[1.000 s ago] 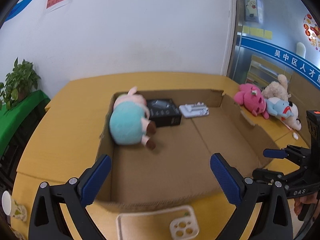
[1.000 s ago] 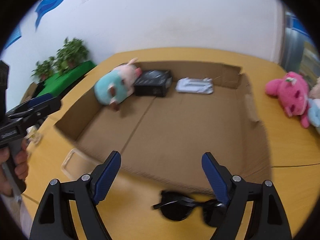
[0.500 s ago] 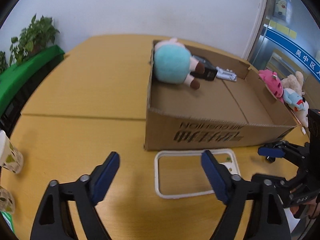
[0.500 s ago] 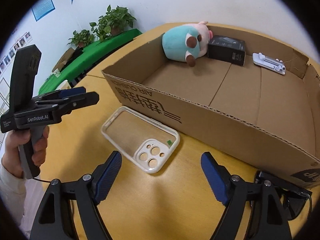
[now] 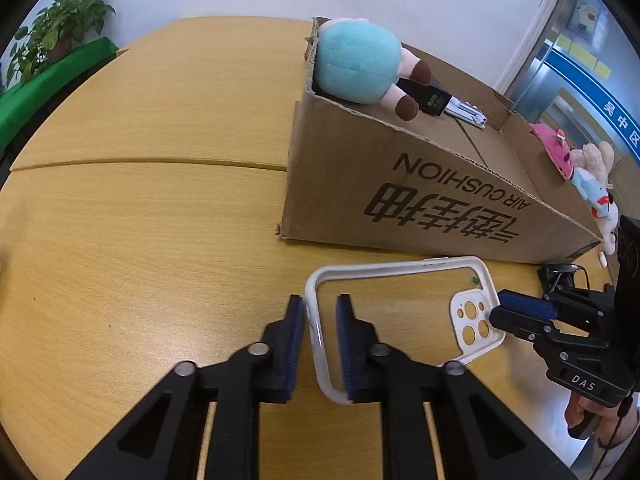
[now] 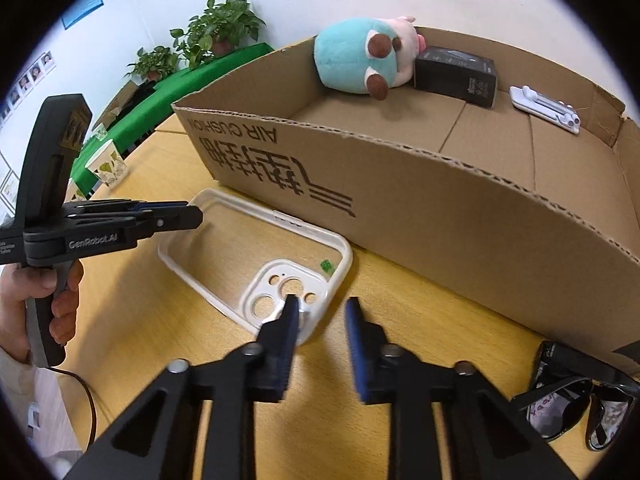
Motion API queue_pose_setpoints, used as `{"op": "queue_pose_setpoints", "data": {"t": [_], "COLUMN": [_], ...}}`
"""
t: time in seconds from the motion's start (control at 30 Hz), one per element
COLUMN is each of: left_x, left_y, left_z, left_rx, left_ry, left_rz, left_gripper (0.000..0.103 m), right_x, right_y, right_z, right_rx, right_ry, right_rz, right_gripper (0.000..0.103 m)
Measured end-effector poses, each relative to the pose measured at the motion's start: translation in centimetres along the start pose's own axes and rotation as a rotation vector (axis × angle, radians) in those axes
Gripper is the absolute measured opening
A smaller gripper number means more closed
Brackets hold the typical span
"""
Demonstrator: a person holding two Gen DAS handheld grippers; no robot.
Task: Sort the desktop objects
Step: 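Grasp the clear phone case rim with the right gripper and lift, then lower the phone case into the cardboard box and open the right gripper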
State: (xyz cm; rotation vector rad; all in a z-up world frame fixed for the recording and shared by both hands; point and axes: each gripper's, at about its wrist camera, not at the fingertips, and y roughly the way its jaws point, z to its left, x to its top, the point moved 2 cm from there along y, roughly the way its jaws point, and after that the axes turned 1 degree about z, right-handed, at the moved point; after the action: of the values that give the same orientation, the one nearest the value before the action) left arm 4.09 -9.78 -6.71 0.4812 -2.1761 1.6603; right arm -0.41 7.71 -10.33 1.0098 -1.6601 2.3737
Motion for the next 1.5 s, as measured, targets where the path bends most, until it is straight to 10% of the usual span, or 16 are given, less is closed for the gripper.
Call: {"op": "queue_pose_setpoints", "data": {"t": [0.83,1.23,1.5], "left_x": [-0.7,12.4,19.7], "left_y": [-2.2,-13.7,-11.3], "left_z": [-7.2,-14.4,-17.4], "left_rx": [-0.015,-0.045,-0.068], "left_ry": [0.052,0.232,0.28], "left_rz": [-0.03,-0.414,-0.394], "left_gripper": [0.004,0.005,0.005], "right_x": [-4.1,5.2,11.8], "right_y": [-4.6,-15.4,-17.3], "right_z": [-3.4,-4.0,-9.3], "right_rx": [-0.024,-0.106,-0.161], "right_ry": [0.115,0.004,0.018], "right_rz": [-0.045,-0.368,-0.406], "right_gripper": [0.014,0.014,0.014]}}
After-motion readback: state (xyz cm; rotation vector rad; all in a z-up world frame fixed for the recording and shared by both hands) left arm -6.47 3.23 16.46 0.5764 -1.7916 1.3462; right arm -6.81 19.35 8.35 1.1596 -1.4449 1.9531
